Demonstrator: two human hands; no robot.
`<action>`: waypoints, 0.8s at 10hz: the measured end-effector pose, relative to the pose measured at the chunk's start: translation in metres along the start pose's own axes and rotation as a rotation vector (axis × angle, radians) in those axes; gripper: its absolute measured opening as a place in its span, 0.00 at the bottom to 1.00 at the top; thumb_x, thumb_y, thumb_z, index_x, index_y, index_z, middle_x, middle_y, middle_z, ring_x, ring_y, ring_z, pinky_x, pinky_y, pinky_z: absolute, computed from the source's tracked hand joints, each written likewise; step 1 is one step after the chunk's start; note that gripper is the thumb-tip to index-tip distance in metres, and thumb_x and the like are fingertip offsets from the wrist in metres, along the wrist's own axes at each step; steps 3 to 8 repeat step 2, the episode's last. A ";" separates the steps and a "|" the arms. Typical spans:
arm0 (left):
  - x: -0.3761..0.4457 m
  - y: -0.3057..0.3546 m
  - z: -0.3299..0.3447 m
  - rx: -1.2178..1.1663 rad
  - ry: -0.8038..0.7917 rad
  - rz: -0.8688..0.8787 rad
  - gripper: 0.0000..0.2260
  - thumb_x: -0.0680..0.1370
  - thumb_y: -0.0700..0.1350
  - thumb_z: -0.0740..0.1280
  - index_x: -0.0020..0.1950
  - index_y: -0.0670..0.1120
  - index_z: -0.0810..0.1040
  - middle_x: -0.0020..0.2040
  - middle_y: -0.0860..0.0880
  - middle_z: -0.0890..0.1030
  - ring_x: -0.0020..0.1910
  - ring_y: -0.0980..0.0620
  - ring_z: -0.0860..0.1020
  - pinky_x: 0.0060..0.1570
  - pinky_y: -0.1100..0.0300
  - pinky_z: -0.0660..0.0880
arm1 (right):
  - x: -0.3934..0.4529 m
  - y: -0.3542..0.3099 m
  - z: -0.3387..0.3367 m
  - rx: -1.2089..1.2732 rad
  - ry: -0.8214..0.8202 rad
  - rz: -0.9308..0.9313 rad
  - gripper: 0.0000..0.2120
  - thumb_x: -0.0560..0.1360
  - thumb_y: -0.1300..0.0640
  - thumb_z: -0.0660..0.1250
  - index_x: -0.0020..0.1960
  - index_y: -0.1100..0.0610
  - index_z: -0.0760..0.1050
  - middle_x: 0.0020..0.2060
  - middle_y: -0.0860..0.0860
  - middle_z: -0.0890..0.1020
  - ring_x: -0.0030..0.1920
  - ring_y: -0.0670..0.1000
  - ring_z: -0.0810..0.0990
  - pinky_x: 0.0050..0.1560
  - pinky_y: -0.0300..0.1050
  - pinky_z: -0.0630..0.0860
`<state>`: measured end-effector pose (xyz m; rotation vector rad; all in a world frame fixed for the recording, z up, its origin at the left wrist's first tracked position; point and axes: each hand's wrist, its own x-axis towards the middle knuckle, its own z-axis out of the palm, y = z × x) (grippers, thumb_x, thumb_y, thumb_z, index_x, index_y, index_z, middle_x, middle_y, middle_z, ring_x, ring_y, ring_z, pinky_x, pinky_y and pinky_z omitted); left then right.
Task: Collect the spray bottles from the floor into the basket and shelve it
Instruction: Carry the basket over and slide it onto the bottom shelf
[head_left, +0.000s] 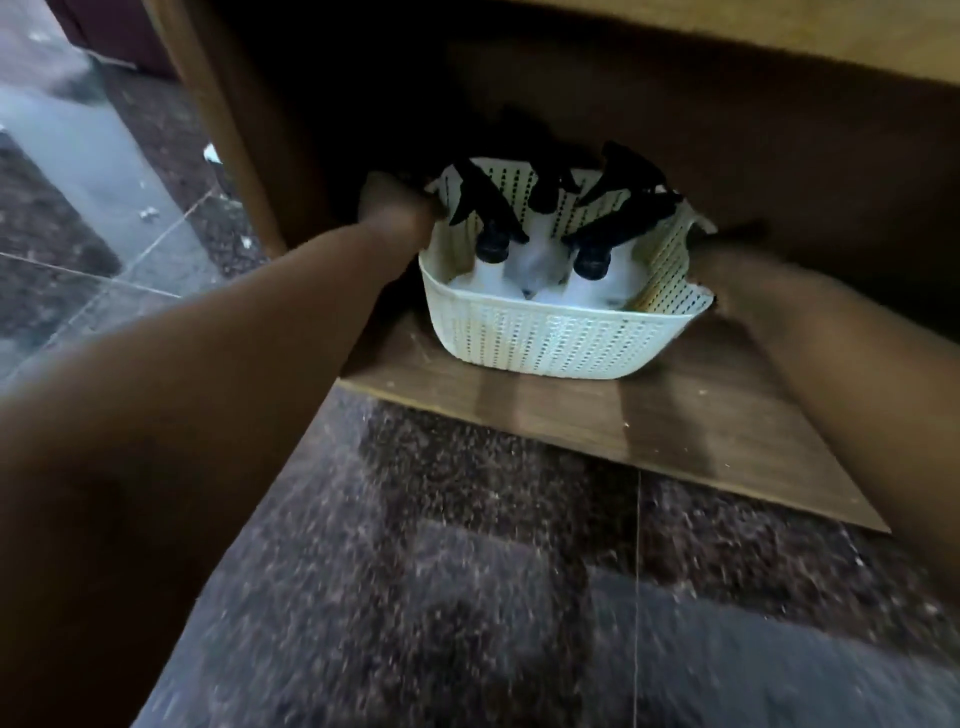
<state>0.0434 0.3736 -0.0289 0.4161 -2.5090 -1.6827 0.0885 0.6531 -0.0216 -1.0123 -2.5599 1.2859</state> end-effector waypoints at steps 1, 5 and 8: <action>0.002 -0.006 0.014 -0.314 0.015 -0.048 0.13 0.74 0.38 0.67 0.59 0.39 0.77 0.50 0.45 0.82 0.47 0.48 0.81 0.40 0.60 0.80 | 0.005 -0.001 0.018 0.064 0.079 -0.027 0.08 0.77 0.55 0.59 0.40 0.55 0.70 0.43 0.56 0.77 0.37 0.53 0.75 0.44 0.45 0.73; -0.015 -0.021 0.034 -0.413 0.092 -0.091 0.14 0.78 0.38 0.58 0.63 0.40 0.73 0.53 0.44 0.79 0.50 0.45 0.79 0.45 0.60 0.73 | 0.001 0.005 0.037 0.058 0.187 -0.043 0.14 0.78 0.62 0.57 0.60 0.62 0.76 0.60 0.60 0.80 0.60 0.59 0.79 0.56 0.49 0.74; -0.015 -0.021 0.034 -0.413 0.092 -0.091 0.14 0.78 0.38 0.58 0.63 0.40 0.73 0.53 0.44 0.79 0.50 0.45 0.79 0.45 0.60 0.73 | 0.001 0.005 0.037 0.058 0.187 -0.043 0.14 0.78 0.62 0.57 0.60 0.62 0.76 0.60 0.60 0.80 0.60 0.59 0.79 0.56 0.49 0.74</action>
